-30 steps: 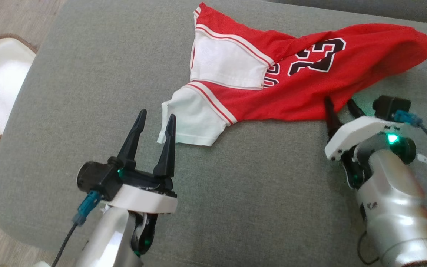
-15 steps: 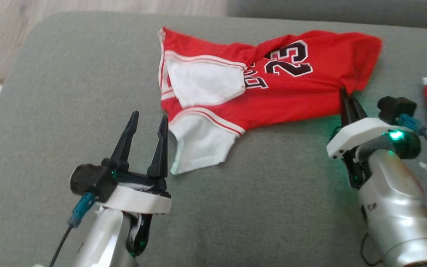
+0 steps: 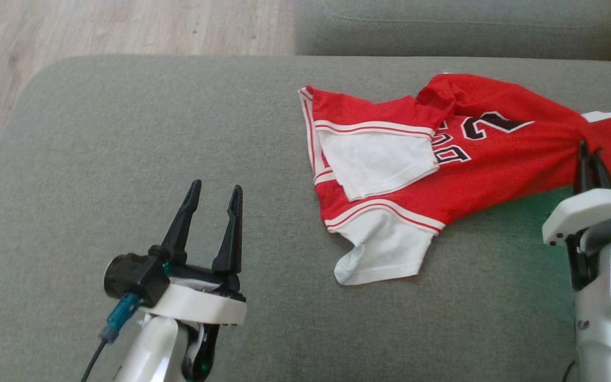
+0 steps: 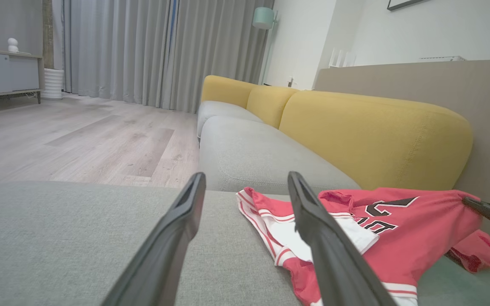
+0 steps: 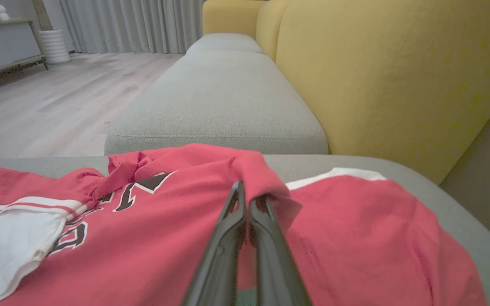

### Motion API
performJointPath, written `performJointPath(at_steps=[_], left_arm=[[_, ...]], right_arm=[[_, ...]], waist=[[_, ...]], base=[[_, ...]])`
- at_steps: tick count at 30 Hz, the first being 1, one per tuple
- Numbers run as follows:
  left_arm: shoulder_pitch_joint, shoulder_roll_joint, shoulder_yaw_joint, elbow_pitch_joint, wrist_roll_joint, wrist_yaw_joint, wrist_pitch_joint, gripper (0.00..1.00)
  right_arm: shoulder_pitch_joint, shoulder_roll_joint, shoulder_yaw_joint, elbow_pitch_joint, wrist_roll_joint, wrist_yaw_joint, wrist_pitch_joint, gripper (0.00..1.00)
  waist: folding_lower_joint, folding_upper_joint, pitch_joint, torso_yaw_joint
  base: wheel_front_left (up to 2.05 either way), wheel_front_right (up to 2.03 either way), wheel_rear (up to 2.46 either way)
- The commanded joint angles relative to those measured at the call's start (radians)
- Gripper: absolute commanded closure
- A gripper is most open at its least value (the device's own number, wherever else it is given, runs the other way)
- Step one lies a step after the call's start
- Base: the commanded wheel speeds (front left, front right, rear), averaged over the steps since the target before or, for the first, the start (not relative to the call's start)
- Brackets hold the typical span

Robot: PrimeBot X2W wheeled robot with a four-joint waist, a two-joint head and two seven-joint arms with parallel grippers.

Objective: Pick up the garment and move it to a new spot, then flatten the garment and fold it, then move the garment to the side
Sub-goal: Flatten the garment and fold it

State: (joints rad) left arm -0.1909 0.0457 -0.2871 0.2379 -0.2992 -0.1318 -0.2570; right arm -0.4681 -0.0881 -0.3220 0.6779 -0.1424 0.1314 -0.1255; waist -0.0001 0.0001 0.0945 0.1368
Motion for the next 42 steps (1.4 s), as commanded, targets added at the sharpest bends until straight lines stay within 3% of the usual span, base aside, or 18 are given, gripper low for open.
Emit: performJointPath(at_steps=[1, 7, 14, 15, 16, 22, 28, 34, 42], left_arm=[[-0.026, 0.004, 0.029, -0.036, -0.002, 0.006, -0.005, 0.00], [-0.041, 0.004, 0.015, -0.028, -0.007, 0.005, -0.005, 0.00], [-0.068, 0.004, -0.005, -0.018, -0.016, 0.004, -0.005, 0.00], [-0.071, 0.004, -0.006, -0.017, -0.017, 0.004, -0.005, 0.00], [-0.073, 0.004, -0.007, -0.017, -0.019, 0.004, -0.005, 0.00], [-0.074, 0.004, 0.008, -0.014, -0.014, 0.006, -0.005, 0.00], [-0.063, 0.004, 0.033, -0.017, -0.004, 0.006, -0.005, 0.00], [-0.044, 0.004, 0.058, -0.028, -0.001, 0.006, -0.005, 0.00], [-0.045, 0.004, 0.057, -0.042, -0.008, 0.012, -0.005, 0.00]], right_arm=[[-0.014, 0.024, 0.016, -0.090, -0.061, -0.001, 0.033, 1.00], [-0.023, 0.037, 0.073, -0.138, -0.150, -0.001, 0.116, 1.00], [-0.081, 0.038, 0.160, 0.006, -0.196, -0.001, 0.182, 0.98], [-0.089, 0.038, 0.166, 0.037, -0.199, -0.001, 0.184, 0.58], [-0.097, 0.038, 0.173, 0.067, -0.198, -0.001, 0.183, 0.00], [-0.129, 0.038, 0.200, 0.165, -0.162, -0.001, 0.117, 0.00], [-0.105, 0.038, 0.236, 0.154, -0.067, -0.001, 0.016, 0.00], [-0.011, 0.038, 0.242, 0.031, 0.006, -0.001, -0.037, 0.00], [0.153, 0.038, 0.223, -0.260, 0.072, -0.001, -0.056, 0.00]], waist=[[0.0001, -0.0001, 0.018, 0.020], [0.0001, -0.0001, 0.050, 0.059], [0.0001, -0.0001, 0.080, 0.109], [0.0001, -0.0001, 0.082, 0.114], [0.0001, -0.0001, 0.084, 0.117], [0.0001, -0.0001, 0.083, 0.097], [0.0001, -0.0001, 0.053, 0.028], [0.0001, -0.0001, 0.014, -0.059], [0.0001, -0.0001, 0.009, -0.131]], base=[[0.00, 0.00, 0.00], [0.00, 0.00, 0.00], [0.00, 0.00, 0.00], [0.00, 0.00, 0.00], [0.00, 0.00, 0.00], [0.00, 0.00, 0.00], [0.00, 0.00, 0.00], [0.00, 0.00, 0.00], [0.00, 0.00, 0.00]])
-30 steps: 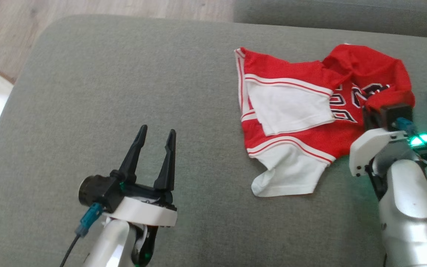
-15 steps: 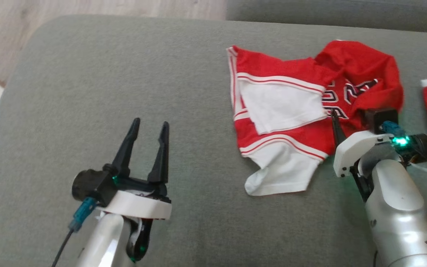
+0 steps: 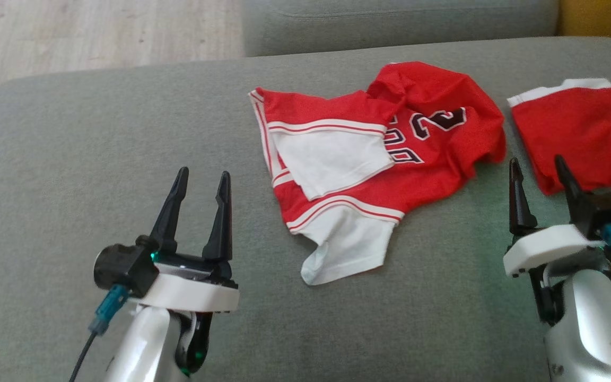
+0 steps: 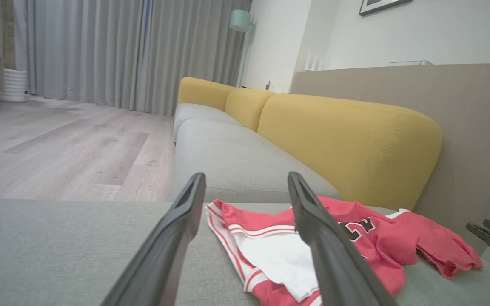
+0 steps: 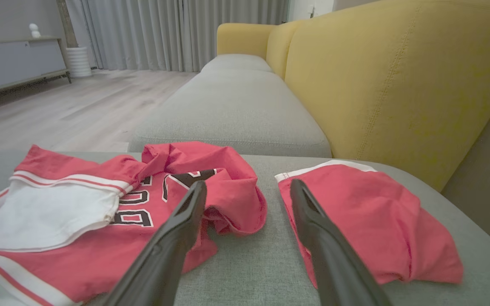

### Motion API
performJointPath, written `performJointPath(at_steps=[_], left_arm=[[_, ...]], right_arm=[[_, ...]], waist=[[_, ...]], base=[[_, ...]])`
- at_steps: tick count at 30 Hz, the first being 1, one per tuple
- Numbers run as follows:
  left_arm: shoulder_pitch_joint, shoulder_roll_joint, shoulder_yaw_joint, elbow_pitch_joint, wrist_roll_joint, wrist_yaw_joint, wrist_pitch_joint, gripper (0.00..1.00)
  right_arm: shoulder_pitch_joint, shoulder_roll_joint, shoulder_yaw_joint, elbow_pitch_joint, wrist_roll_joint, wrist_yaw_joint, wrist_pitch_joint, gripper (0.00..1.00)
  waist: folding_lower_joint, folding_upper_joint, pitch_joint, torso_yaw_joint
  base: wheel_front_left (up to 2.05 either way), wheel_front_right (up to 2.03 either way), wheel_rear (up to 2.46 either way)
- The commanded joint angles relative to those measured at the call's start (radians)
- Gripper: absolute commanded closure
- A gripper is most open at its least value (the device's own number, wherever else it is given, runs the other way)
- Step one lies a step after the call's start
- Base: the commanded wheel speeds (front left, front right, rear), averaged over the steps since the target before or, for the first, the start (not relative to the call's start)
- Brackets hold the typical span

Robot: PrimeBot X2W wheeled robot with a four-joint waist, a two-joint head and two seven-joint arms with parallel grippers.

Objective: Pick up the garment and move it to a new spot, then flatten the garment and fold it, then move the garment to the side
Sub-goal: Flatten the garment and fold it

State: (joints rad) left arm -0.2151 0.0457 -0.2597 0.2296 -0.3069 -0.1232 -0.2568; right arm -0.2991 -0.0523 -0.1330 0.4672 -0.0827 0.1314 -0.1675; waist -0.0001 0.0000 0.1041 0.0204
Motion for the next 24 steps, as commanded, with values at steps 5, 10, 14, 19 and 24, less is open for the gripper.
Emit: performJointPath(at_steps=[5, 10, 14, 19, 24], left_arm=[[-0.032, 0.004, 0.023, -0.024, -0.007, 0.008, -0.005, 0.00], [-0.046, 0.004, 0.005, 0.023, -0.013, 0.021, -0.005, 0.00], [-0.074, 0.004, -0.041, 0.141, -0.018, 0.041, -0.004, 0.00], [-0.128, 0.004, -0.102, 0.277, -0.046, 0.057, 0.033, 0.00], [-0.175, 0.004, -0.154, 0.362, -0.124, 0.057, 0.080, 0.00]], right_arm=[[0.056, 0.002, 0.069, -0.180, 0.066, -0.001, -0.025, 0.00], [0.075, 0.002, 0.085, -0.226, 0.088, -0.001, -0.025, 0.00], [0.081, 0.002, 0.089, -0.248, 0.096, -0.001, -0.022, 0.00], [0.083, 0.002, 0.104, -0.254, 0.105, -0.001, -0.020, 0.00], [0.077, 0.002, 0.123, -0.255, 0.115, -0.001, -0.021, 0.00]], waist=[[0.0001, 0.0000, 0.007, -0.038], [0.0001, 0.0000, 0.012, -0.048], [0.0001, 0.0000, 0.020, -0.054], [0.0001, 0.0000, 0.035, -0.065], [0.0001, 0.0000, 0.049, -0.088]], base=[[0.00, 0.00, 0.00], [0.00, 0.00, 0.00], [0.00, 0.00, 0.00], [0.00, 0.00, 0.00], [0.00, 0.00, 0.00]])
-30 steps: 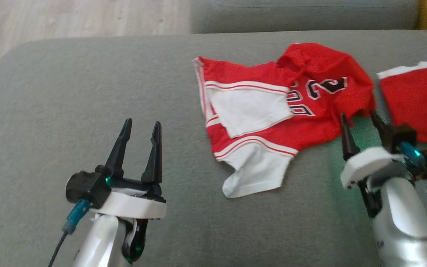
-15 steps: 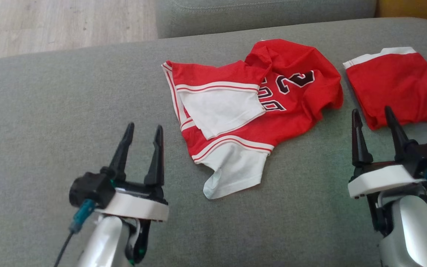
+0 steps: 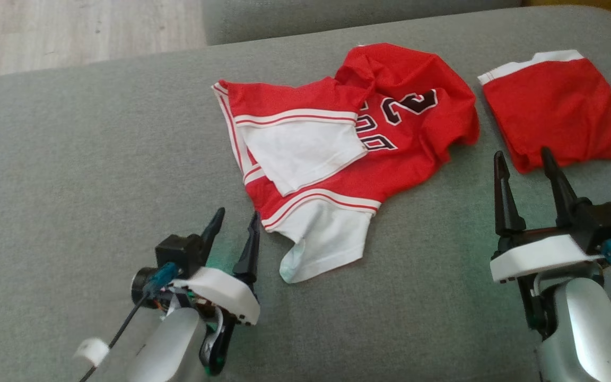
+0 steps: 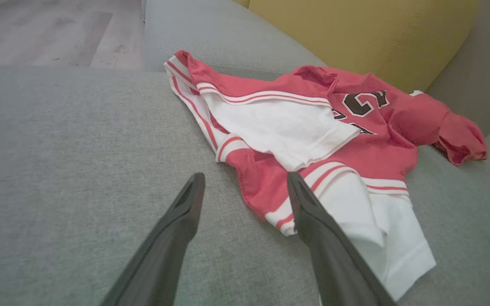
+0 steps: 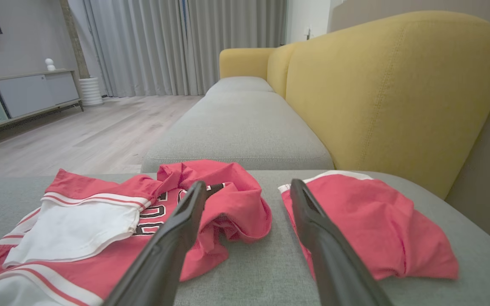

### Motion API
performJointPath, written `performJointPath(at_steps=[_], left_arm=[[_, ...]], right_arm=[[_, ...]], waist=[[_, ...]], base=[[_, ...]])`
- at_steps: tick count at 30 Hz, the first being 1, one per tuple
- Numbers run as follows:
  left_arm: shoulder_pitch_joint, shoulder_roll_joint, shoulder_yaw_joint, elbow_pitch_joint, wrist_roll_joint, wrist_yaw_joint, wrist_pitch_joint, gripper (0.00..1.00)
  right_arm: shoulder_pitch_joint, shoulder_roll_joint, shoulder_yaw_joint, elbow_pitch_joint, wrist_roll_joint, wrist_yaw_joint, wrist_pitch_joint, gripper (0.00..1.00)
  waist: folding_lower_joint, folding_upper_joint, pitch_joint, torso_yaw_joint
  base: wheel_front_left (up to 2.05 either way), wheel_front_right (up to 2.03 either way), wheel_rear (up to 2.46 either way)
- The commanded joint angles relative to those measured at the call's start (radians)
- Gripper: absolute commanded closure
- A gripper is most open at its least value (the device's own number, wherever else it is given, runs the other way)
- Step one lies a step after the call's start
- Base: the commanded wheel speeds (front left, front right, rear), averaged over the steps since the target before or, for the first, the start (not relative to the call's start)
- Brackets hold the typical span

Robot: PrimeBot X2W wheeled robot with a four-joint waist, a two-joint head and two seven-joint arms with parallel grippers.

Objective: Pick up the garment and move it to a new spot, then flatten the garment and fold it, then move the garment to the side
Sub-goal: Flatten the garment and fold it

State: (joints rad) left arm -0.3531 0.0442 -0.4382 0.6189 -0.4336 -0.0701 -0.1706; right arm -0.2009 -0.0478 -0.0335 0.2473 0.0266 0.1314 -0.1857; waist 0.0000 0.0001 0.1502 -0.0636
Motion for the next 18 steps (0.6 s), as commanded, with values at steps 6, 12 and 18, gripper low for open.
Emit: performJointPath(at_steps=[6, 12, 18], left_arm=[[-0.100, 0.006, -0.034, 0.055, -0.067, 0.026, 0.055, 0.00], [-0.160, 0.006, -0.077, 0.130, -0.147, 0.047, 0.134, 0.00], [-0.193, 0.006, -0.133, 0.195, -0.175, 0.024, 0.192, 1.00]], right_arm=[[-0.038, -0.002, 0.037, -0.031, 0.015, -0.001, -0.009, 0.00], [-0.054, -0.002, 0.039, -0.032, 0.027, -0.001, -0.019, 0.00], [-0.063, -0.002, 0.031, -0.025, 0.031, -0.001, -0.029, 0.00]], waist=[[0.0000, -0.0001, 0.024, -0.046], [0.0000, -0.0001, 0.053, -0.083], [0.0000, -0.0001, 0.061, -0.097]], base=[[0.00, 0.00, 0.00], [0.00, 0.00, 0.00], [0.00, 0.00, 0.00]])
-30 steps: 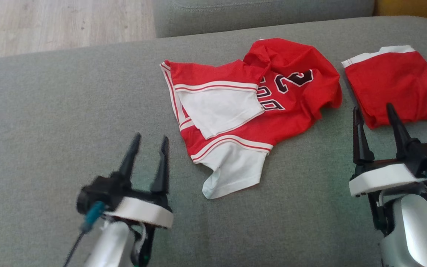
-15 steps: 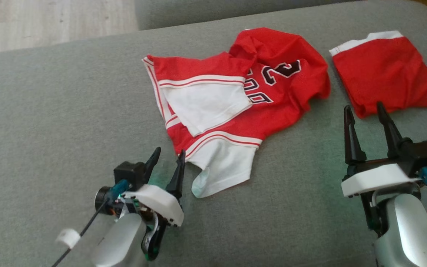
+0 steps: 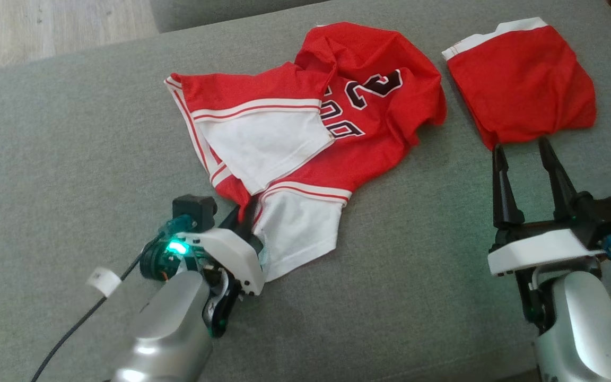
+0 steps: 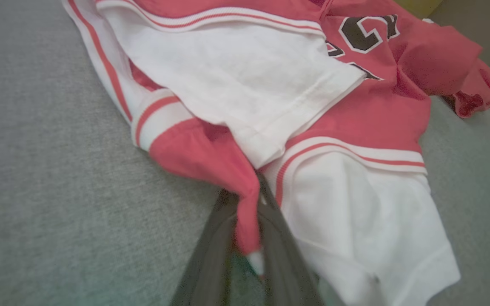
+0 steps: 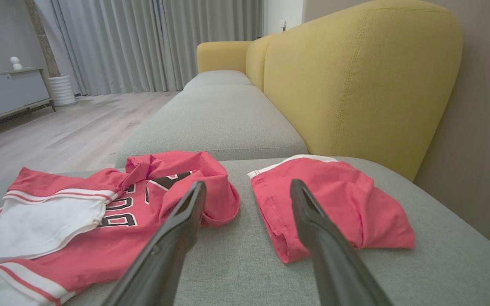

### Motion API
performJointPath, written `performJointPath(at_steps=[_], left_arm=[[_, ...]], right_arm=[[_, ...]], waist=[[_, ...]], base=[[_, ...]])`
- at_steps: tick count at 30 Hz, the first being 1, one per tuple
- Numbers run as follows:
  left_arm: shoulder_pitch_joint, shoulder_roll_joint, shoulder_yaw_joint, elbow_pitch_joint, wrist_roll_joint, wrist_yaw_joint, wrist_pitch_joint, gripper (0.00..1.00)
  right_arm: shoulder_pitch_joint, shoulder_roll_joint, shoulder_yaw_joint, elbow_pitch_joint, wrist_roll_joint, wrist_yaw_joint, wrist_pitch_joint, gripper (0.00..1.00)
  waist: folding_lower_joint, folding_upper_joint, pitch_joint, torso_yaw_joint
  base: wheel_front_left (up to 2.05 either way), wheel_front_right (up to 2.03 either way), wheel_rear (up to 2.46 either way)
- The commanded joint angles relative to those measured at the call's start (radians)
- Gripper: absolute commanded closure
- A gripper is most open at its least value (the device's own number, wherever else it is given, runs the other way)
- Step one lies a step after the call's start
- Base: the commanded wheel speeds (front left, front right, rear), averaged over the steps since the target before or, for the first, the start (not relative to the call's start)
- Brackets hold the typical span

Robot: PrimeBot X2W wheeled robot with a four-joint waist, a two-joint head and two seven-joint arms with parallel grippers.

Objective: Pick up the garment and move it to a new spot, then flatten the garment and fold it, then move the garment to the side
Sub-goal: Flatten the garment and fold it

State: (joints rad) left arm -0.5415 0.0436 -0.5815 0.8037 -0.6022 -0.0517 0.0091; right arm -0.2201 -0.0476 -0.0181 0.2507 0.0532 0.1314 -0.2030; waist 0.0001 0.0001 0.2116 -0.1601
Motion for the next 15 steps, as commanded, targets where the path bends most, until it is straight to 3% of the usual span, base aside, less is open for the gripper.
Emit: performJointPath(at_steps=[1, 5, 10, 15], left_arm=[[-0.011, 0.008, 0.015, 0.022, -0.003, 0.021, 0.000, 1.00], [-0.041, 0.018, 0.055, 0.055, -0.005, 0.066, -0.095, 1.00], [-0.081, 0.053, 0.115, 0.060, -0.020, 0.090, -0.210, 1.00], [-0.113, 0.099, 0.162, 0.051, -0.026, 0.101, -0.250, 1.00]], right_arm=[[-0.045, -0.003, 0.014, -0.028, 0.004, -0.001, -0.012, 0.00], [-0.049, -0.003, 0.006, -0.027, -0.002, -0.001, -0.014, 0.00], [-0.050, -0.003, 0.010, -0.030, -0.008, -0.001, -0.009, 0.00], [-0.051, -0.003, 0.020, -0.034, -0.010, -0.001, -0.004, 0.00]], waist=[[-0.0001, -0.0001, -0.001, 0.000], [-0.0001, -0.0001, -0.006, 0.014], [-0.0001, -0.0001, -0.005, 0.038], [-0.0001, -0.0001, 0.000, 0.056]], base=[[0.00, 0.00, 0.00], [0.00, 0.00, 0.00], [0.00, 0.00, 0.00], [0.00, 0.00, 0.00]])
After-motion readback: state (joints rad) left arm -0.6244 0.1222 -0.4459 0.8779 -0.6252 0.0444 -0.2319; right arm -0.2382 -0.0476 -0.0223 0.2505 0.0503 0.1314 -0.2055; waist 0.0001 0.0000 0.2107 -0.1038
